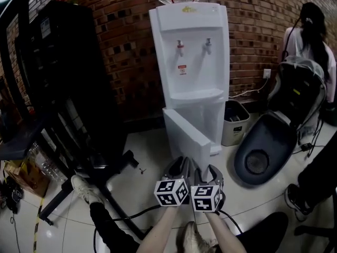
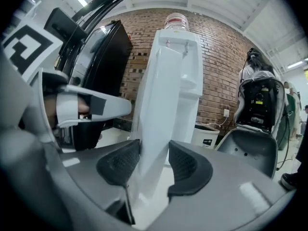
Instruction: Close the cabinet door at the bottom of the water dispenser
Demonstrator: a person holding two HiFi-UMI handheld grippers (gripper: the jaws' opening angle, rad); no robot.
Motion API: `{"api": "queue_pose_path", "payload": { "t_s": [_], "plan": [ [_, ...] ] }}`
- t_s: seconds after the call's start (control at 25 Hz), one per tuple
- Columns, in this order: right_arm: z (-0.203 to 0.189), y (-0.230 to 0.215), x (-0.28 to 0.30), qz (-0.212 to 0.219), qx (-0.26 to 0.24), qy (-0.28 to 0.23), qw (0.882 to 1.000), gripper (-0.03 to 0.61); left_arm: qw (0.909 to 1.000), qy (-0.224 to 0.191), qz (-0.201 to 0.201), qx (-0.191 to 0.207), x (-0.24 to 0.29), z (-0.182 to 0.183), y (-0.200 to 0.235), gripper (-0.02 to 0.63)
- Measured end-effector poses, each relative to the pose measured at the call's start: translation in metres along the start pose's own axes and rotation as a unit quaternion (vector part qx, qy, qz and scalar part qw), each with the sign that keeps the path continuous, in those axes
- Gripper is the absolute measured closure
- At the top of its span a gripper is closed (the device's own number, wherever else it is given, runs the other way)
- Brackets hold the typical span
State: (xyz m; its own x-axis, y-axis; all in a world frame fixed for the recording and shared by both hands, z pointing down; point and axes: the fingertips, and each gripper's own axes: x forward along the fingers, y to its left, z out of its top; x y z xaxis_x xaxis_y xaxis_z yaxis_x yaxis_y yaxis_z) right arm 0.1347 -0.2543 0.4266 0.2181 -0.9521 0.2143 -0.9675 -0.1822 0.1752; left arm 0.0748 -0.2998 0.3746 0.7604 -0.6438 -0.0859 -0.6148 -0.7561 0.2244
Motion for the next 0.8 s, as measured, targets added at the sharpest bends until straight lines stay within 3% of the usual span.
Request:
{"api": "queue_pose_path", "payload": {
  "t_s": [0.28,0.4,0.8],
  "plan": [
    [-0.002,-0.024,0.01,-0.017,0.002,0.004,1.0,0.394,0.9998,0.004,0.014,-0.01,0.021,-0.013,-0.001,0.522],
    [-0.003,-0.038,0.015,-0.033,0.005,0.008,0.999,0.423,0.9995,0.003,0.027,-0.016,0.031,-0.017,-0.001,0.522],
    [-0.003,-0.083,0.045,-0.056,0.012,0.007,0.998,0.463,0.9997,0.014,0.009,0.016,0.073,-0.02,-0.013,0.522]
  ]
}}
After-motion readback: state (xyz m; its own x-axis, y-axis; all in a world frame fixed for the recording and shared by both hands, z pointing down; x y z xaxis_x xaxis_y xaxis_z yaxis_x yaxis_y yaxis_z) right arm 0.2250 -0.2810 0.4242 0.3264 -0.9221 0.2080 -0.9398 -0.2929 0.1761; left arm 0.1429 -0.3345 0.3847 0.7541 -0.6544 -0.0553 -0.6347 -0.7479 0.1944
